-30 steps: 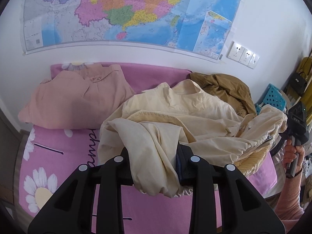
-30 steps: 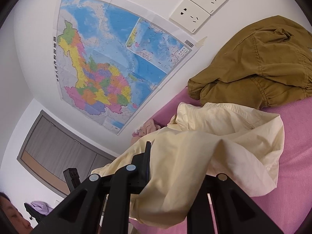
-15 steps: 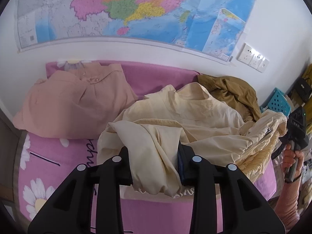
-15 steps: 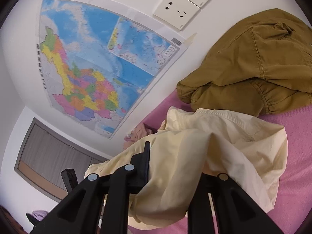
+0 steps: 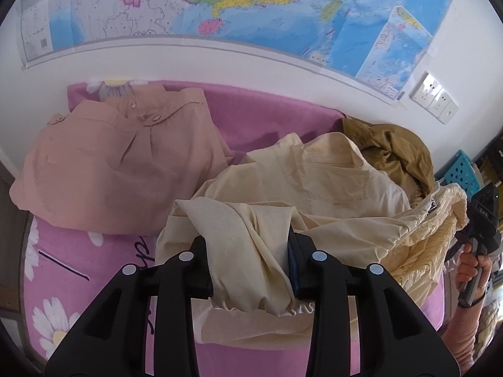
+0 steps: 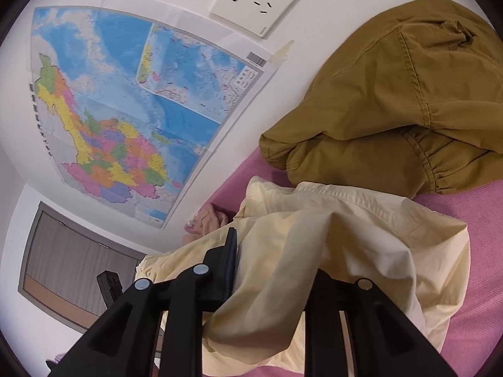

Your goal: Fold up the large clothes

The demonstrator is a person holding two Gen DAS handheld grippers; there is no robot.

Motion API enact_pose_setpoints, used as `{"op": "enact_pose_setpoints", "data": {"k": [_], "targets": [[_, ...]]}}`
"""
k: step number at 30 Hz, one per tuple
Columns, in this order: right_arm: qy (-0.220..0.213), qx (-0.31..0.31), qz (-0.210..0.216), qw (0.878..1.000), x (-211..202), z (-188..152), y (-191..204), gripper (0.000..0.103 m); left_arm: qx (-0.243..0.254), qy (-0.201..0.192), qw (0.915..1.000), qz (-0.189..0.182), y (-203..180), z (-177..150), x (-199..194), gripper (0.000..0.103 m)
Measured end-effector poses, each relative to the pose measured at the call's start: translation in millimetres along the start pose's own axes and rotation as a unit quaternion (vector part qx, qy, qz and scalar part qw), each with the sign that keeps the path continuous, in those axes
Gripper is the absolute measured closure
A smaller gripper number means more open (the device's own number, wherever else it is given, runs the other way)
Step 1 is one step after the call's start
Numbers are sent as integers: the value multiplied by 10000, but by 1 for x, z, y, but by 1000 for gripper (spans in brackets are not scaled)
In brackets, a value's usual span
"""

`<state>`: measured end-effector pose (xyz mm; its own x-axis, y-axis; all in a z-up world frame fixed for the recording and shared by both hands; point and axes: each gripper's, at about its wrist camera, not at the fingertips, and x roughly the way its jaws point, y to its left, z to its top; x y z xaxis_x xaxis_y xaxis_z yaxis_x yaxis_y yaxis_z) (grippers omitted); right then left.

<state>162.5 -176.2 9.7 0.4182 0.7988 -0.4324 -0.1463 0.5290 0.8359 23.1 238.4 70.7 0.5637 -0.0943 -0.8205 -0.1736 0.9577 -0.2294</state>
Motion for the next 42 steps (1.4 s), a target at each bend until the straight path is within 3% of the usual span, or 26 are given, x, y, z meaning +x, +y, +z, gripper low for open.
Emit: {"op": "enact_pose_setpoints", "data": {"k": [8, 17, 23, 24, 27, 28, 31, 34, 37, 39, 41, 42], "targets": [[90, 113, -132, 9998, 17, 11, -10, 78, -91, 184, 9997, 109, 6, 11, 24, 68], [157, 185, -196, 9995, 27, 21, -12, 64, -183, 377, 9989, 208, 11, 20, 48, 68], [134, 253, -129, 9995, 25, 22, -11, 49, -223, 499, 9982, 255, 13, 27, 64, 67], [130, 271, -107, 9995, 25, 23, -10, 45, -238, 526, 9980, 260, 13, 28, 67, 67], [10, 231, -1, 9997, 16, 23, -5, 14, -251, 584, 9977, 228, 14, 31, 75, 66], [-29, 183, -10, 9998, 13, 23, -3, 13, -253, 597, 9976, 228, 13, 32, 77, 66], [-100, -16, 90, 9999, 1, 19, 9, 13, -263, 632, 9973, 251, 13, 33, 84, 66], [-29, -1000, -214, 9948, 3, 8, 39, 13, -281, 681, 9971, 184, 15, 35, 90, 66], [457, -2157, -758, 9724, 33, -16, 71, 19, -321, 688, 9971, 84, 17, 37, 91, 64], [755, -2785, -1241, 9494, 62, -34, 83, 24, -376, 677, 9970, 24, 19, 37, 89, 62], [868, -3223, -1656, 9280, 85, -46, 86, 41, -445, 643, 9969, -80, 22, 36, 86, 61], [868, -3347, -1774, 9214, 92, -49, 86, 55, -483, 621, 9968, -150, 24, 36, 83, 58]]}}
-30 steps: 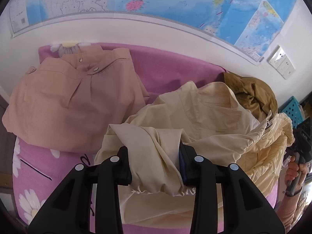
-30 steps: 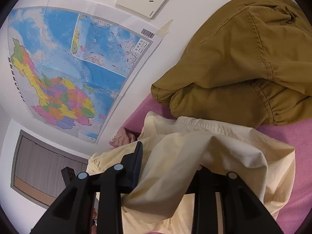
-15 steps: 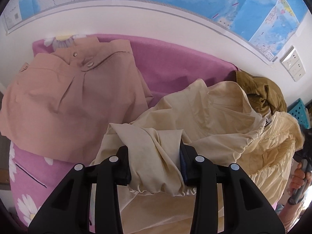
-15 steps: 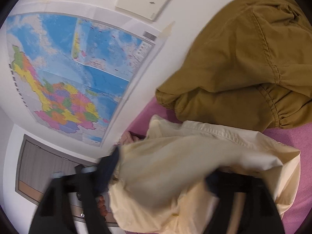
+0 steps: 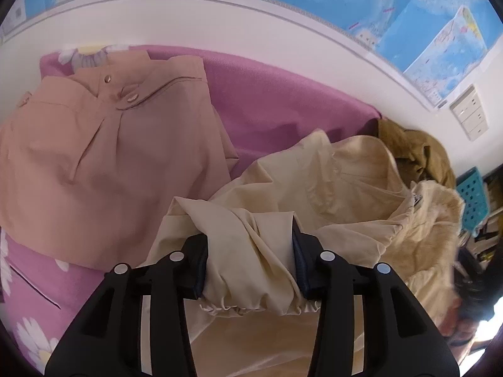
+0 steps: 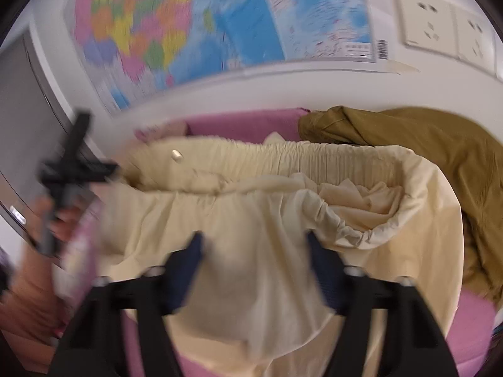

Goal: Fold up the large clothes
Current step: 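Regrasp the elastic hem with the right gripper while the left gripper releases it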

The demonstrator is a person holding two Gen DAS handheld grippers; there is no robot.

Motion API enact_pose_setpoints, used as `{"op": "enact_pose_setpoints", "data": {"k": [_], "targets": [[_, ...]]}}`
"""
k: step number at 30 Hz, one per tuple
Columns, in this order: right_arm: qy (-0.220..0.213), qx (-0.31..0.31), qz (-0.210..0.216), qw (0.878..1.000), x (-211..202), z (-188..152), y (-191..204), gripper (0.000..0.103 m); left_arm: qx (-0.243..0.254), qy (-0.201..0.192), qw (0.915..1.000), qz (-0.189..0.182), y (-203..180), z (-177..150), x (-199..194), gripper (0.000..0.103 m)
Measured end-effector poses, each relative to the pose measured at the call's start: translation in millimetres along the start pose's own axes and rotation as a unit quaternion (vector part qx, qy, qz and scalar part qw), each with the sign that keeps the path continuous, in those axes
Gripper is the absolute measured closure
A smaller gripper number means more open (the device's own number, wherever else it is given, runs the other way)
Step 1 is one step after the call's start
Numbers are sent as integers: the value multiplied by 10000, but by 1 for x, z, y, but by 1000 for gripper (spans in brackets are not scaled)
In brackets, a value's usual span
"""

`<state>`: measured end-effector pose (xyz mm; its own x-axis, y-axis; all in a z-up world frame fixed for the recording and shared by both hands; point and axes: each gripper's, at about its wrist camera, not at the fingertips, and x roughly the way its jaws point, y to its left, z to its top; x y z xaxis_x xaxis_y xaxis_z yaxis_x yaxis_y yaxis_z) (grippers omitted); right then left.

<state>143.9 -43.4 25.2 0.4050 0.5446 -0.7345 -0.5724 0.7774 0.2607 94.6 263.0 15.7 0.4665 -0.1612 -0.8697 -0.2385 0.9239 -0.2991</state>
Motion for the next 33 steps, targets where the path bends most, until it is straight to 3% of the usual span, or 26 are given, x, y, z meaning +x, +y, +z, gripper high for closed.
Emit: {"op": "enact_pose_setpoints", "data": {"k": [1, 4, 6, 9, 11, 13, 16, 17, 19, 20, 22, 26, 33], "targets": [[-20, -74, -76, 9999, 3, -1, 0, 72, -41, -70, 9999, -153, 2, -1, -5, 56], [-208, -14, -82, 9997, 2, 2, -3, 88, -126, -552, 9968, -555, 8, -6, -32, 34], [-352, 17, -72, 9994, -5, 4, -5, 91, 2, -1104, 9916, -676, 8, -12, -60, 31], [-557, 74, -70, 9984, -12, 10, -5, 93, 428, -1526, 9828, -944, -2, -26, -90, 26], [-653, 160, 1, 9977, -17, 12, -8, 93, 871, -1558, 9796, -928, -17, -37, -94, 21], [-732, 155, 5, 9972, -19, 16, -7, 94, 1459, -1368, 9777, -646, -39, -50, -81, 21], [-837, 140, 41, 9964, -22, 22, -4, 94, 2040, -836, 9749, -309, -66, -64, -43, 21], [-858, 120, 26, 9962, -21, 24, 1, 94, 2111, -698, 9748, -187, -70, -65, -31, 28], [-895, 41, 14, 9960, -23, 28, 6, 95, 2177, -534, 9745, -47, -70, -61, -16, 56], [-928, 12, 10, 9957, -25, 31, 9, 95, 2028, -470, 9780, -102, -66, -55, -12, 78], [-963, -48, -19, 9953, -27, 37, 13, 95, 1584, -523, 9855, -326, -53, -38, -14, 94], [-922, -22, -93, 9957, -17, 50, 12, 94, 1099, -836, 9889, -552, -36, -11, -28, 98], [-572, 107, -314, 9978, 34, 73, 0, 94, 1074, -683, 9918, 142, -36, 9, 1, 98]]}}
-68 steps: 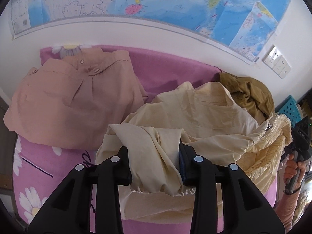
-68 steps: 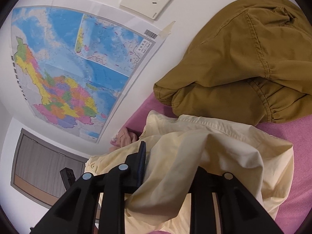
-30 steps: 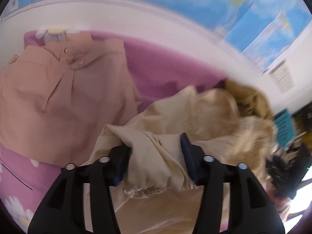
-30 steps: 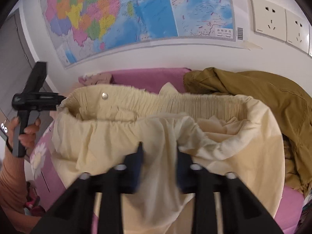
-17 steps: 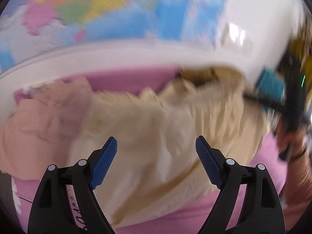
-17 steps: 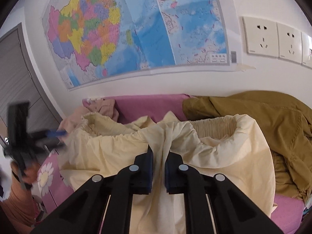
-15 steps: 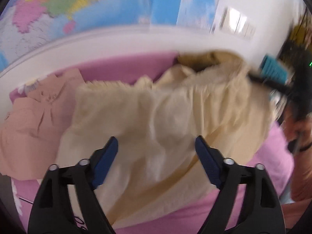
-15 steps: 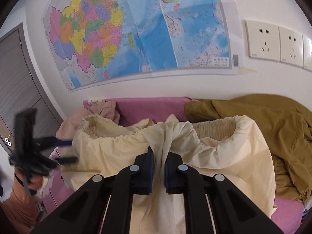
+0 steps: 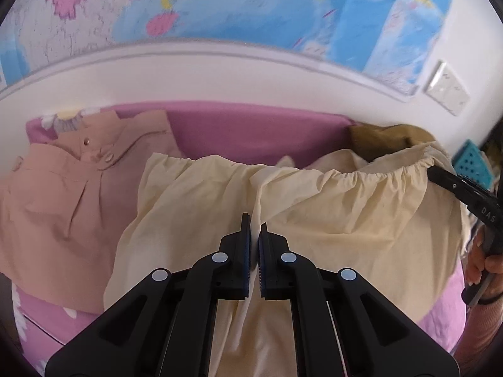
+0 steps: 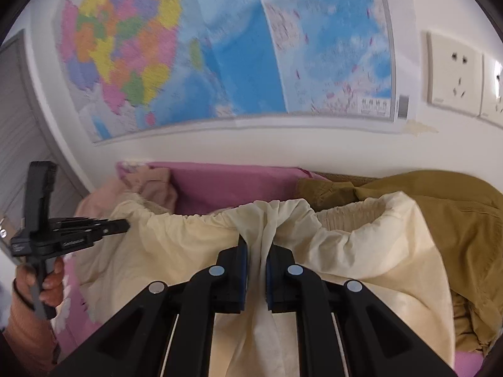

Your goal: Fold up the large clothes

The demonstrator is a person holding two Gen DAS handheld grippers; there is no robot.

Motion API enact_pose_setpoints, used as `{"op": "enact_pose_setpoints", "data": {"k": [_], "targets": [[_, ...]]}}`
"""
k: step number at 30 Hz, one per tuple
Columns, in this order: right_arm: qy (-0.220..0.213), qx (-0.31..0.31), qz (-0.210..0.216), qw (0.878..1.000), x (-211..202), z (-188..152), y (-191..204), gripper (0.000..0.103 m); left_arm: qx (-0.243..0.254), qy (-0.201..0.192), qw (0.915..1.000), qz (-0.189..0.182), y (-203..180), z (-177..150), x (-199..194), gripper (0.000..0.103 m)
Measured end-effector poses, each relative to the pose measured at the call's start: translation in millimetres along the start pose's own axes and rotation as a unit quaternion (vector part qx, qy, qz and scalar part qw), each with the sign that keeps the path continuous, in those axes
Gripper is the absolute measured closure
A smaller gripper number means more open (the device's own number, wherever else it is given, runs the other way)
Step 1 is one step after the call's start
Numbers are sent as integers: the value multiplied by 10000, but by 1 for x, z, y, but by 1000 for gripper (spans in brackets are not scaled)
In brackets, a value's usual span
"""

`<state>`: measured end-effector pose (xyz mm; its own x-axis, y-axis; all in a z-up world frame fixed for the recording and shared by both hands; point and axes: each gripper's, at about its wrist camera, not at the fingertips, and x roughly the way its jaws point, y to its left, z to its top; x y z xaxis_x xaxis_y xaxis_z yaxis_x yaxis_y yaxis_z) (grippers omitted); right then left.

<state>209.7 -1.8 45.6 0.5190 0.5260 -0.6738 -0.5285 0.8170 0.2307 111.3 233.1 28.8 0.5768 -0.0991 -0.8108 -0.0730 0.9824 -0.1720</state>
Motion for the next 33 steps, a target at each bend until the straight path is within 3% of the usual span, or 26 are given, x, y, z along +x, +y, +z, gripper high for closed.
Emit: {"op": "enact_pose_setpoints", "data": {"k": [4, 8, 10, 12, 13, 14, 16, 17, 18, 19, 22, 24, 26, 27, 28, 30, 33], "targets": [[341, -210, -319, 9987, 40, -2, -1, 89, -170, 204, 9996, 75, 13, 2, 21, 97], [581, -348, -515, 9964, 65, -8, -3, 85, -192, 375, 9987, 284, 10, 0, 37, 88], [627, -373, -580, 9956, 73, -12, -5, 84, -59, 125, 9985, 535, -1, -2, 23, 78], [876, -538, -644, 9926, 89, -17, -4, 82, 185, -217, 9980, 561, -17, -3, 6, 54], [951, -585, -696, 9913, 94, -20, -4, 82, 352, -344, 9974, 533, -23, -4, 1, 52], [968, -593, -716, 9910, 97, -21, -4, 82, 533, -432, 9962, 538, -31, -6, -1, 50], [977, -578, -670, 9913, 94, -19, -4, 78, 734, -188, 9955, 568, -40, -9, 15, 50], [958, -524, -639, 9920, 89, -18, -5, 75, 728, -84, 9951, 665, -40, -8, 24, 55], [921, -472, -549, 9931, 82, -17, -6, 65, 695, 23, 9939, 861, -37, -8, 37, 56], [871, -446, -427, 9943, 76, -17, -5, 50, 624, 118, 9946, 821, -32, -8, 47, 56], [392, -651, -405, 9963, 35, -21, 1, 46, 383, 188, 9973, 605, -22, -4, 55, 55], [76, -946, -458, 9944, 9, -26, 6, 48, 376, 213, 9975, 554, -21, -2, 56, 55], [-23, -1008, -811, 9916, 5, -25, 1, 67, 388, 232, 9975, 541, -17, 0, 58, 55], [75, -882, -810, 9928, 9, -24, -6, 80, 370, 228, 9977, 526, -17, 1, 60, 55], [313, -664, -785, 9942, 22, -23, -21, 86, 358, 224, 9978, 511, -13, 4, 63, 55], [530, -414, -797, 9945, 38, -29, -43, 87, 356, 208, 9981, 464, -11, 4, 65, 54], [582, 311, -211, 9976, 52, -42, -80, 88, 323, 175, 9990, 259, -7, 2, 69, 54]]}}
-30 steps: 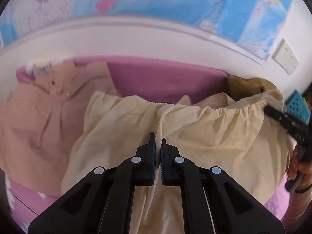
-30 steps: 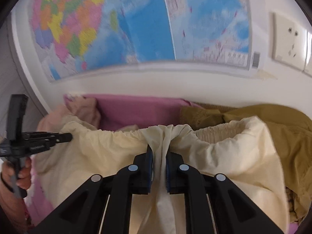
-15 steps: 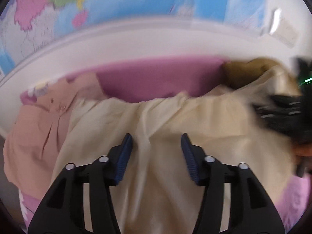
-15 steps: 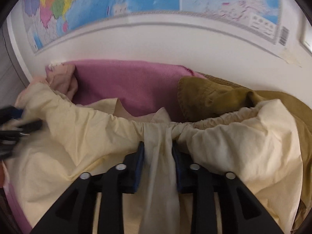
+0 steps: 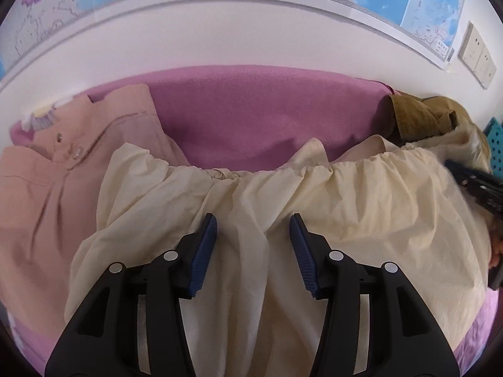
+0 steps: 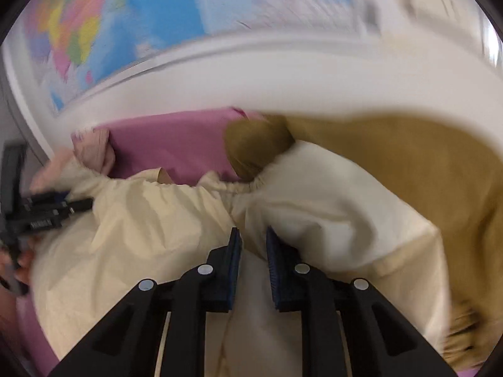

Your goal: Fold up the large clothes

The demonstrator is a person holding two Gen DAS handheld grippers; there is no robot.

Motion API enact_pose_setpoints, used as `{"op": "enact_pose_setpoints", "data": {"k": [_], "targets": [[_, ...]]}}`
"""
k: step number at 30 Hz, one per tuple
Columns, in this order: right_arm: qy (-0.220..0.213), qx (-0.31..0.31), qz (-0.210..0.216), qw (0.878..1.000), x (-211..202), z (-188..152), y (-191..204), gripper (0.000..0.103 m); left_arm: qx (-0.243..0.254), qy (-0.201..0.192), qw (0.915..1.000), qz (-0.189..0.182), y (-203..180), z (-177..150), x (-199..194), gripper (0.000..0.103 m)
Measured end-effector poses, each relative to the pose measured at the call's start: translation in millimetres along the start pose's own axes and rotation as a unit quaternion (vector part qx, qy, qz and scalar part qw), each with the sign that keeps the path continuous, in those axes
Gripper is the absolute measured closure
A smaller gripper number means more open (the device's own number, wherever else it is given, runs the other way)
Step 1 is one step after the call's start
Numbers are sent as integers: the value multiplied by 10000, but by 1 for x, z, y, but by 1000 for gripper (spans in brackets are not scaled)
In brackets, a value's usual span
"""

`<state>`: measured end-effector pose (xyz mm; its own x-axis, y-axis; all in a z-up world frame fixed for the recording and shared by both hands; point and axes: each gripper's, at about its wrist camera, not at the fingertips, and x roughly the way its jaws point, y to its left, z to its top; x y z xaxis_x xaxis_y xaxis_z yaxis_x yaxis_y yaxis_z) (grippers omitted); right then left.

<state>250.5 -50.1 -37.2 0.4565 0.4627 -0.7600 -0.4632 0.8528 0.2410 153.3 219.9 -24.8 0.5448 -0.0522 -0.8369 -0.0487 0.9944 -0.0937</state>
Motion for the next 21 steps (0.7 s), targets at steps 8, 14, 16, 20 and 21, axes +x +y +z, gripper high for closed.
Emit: {"op": "enact_pose_setpoints", "data": {"k": [8, 14, 16, 20, 21], "targets": [[-177, 703, 705, 9949, -53, -19, -11, 53, -49, -620, 9979, -177, 13, -20, -51, 38], [-522, 1022, 1427, 9831, -150, -89, -22, 33, -665, -1483, 9850, -574, 62, -97, -145, 27], [-319, 1368, 1589, 9773, -155, -117, -28, 33, -959, -1395, 9833, -662, 77, -125, -154, 27], [41, 2259, 1966, 9541, -136, -163, -38, 33, -1473, -889, 9793, -1067, 88, -170, -142, 27], [70, 2341, 1906, 9533, -130, -167, -38, 32, -1591, -737, 9767, -1238, 88, -179, -134, 27]]}}
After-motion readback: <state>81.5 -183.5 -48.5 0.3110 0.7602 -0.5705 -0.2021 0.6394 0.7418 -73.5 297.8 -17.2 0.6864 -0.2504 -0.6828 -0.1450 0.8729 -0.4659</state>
